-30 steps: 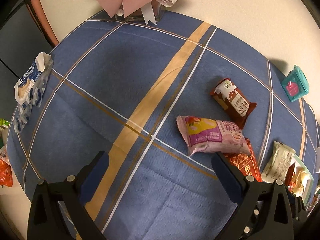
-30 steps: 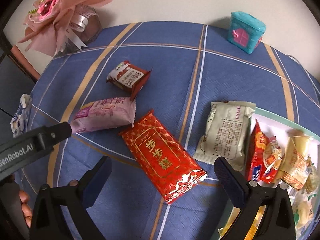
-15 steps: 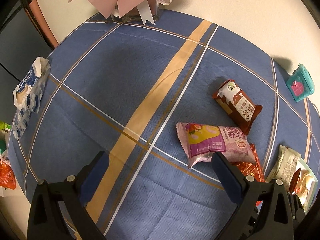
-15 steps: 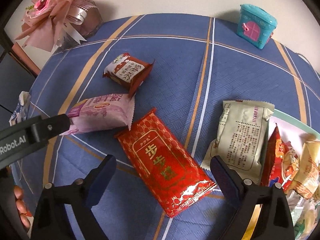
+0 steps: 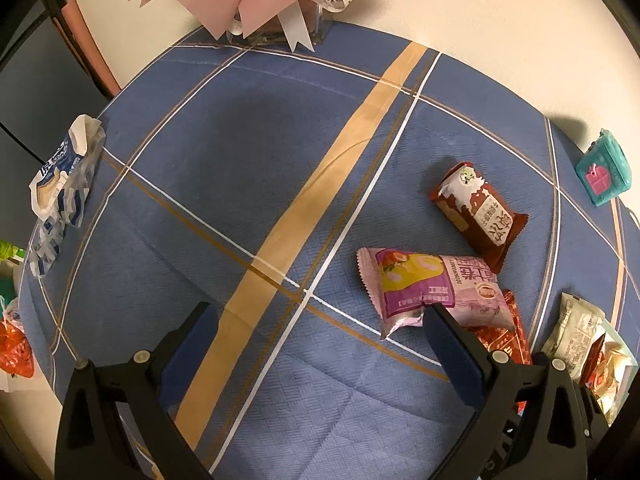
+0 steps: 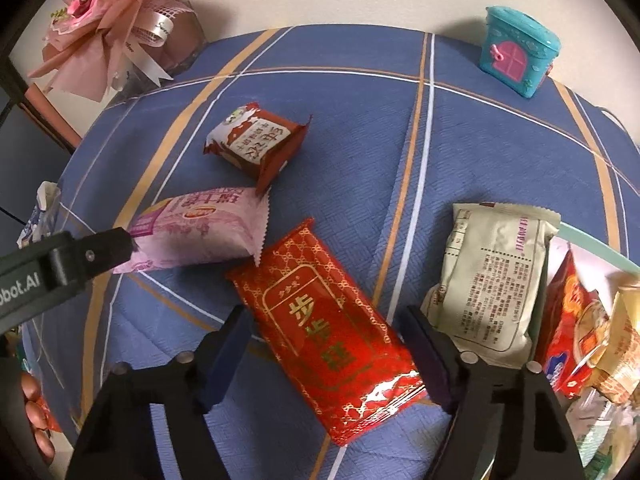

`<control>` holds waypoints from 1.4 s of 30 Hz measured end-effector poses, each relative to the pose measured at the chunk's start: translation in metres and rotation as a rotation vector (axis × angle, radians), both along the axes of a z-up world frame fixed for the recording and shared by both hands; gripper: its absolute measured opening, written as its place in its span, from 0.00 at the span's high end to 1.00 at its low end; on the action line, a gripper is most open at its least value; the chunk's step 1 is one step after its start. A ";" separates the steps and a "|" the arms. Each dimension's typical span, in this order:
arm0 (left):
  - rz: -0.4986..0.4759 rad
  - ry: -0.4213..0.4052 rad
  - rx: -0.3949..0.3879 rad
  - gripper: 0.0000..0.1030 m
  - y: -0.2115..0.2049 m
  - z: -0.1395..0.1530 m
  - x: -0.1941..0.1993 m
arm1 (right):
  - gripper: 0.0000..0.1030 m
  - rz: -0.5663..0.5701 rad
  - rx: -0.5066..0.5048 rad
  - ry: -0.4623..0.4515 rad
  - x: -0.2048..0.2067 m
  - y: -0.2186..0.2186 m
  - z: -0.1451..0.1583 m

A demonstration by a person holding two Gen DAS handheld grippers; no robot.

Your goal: Organize snacks

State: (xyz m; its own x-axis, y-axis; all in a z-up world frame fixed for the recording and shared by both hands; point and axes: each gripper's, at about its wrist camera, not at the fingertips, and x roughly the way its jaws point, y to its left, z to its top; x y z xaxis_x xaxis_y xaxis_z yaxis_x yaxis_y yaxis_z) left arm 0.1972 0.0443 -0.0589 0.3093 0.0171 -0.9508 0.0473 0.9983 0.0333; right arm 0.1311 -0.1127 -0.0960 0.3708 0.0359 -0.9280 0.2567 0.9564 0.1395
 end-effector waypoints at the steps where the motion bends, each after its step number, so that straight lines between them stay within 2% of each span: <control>1: -0.002 0.000 -0.001 0.01 0.000 0.000 0.000 | 0.27 -0.004 -0.002 -0.001 -0.002 -0.002 0.001; 4: -0.003 0.001 -0.004 0.01 -0.001 0.001 -0.001 | 0.34 -0.015 -0.029 0.000 -0.003 -0.004 0.002; 9: -0.012 -0.008 -0.014 0.01 -0.004 0.004 -0.002 | 0.47 -0.069 -0.006 -0.016 -0.007 -0.014 0.005; 13: -0.026 -0.028 -0.040 0.01 -0.009 0.008 -0.002 | 0.53 -0.111 0.018 -0.034 -0.012 -0.024 0.008; 16: -0.046 -0.039 -0.055 0.01 -0.015 0.008 0.000 | 0.63 -0.141 0.023 -0.053 -0.016 -0.031 0.011; 18: -0.058 -0.038 -0.064 0.01 -0.020 0.006 0.001 | 0.74 -0.154 0.008 -0.056 -0.019 -0.035 0.013; 22: -0.075 -0.033 -0.085 0.01 -0.028 0.001 0.002 | 0.74 -0.171 0.051 -0.065 -0.023 -0.046 0.013; 28: -0.095 -0.039 -0.128 0.01 -0.040 -0.005 0.008 | 0.74 -0.166 0.054 -0.066 -0.021 -0.047 0.013; 38: -0.107 0.020 -0.156 0.01 -0.052 -0.030 0.013 | 0.73 -0.163 0.081 -0.065 -0.022 -0.054 0.011; 40: -0.103 0.029 -0.157 0.01 -0.052 -0.033 0.014 | 0.70 -0.160 0.089 -0.062 -0.021 -0.054 0.012; 42: -0.099 0.032 -0.159 0.01 -0.051 -0.034 0.013 | 0.60 -0.153 0.108 -0.060 -0.021 -0.054 0.011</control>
State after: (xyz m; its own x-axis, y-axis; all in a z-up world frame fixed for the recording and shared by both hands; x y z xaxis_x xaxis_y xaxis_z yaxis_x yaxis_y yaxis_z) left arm 0.2106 -0.0067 -0.0934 0.2720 -0.1629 -0.9484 0.1440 0.9814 -0.1272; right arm 0.1096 -0.1672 -0.0854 0.4343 0.0728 -0.8978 0.3863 0.8854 0.2586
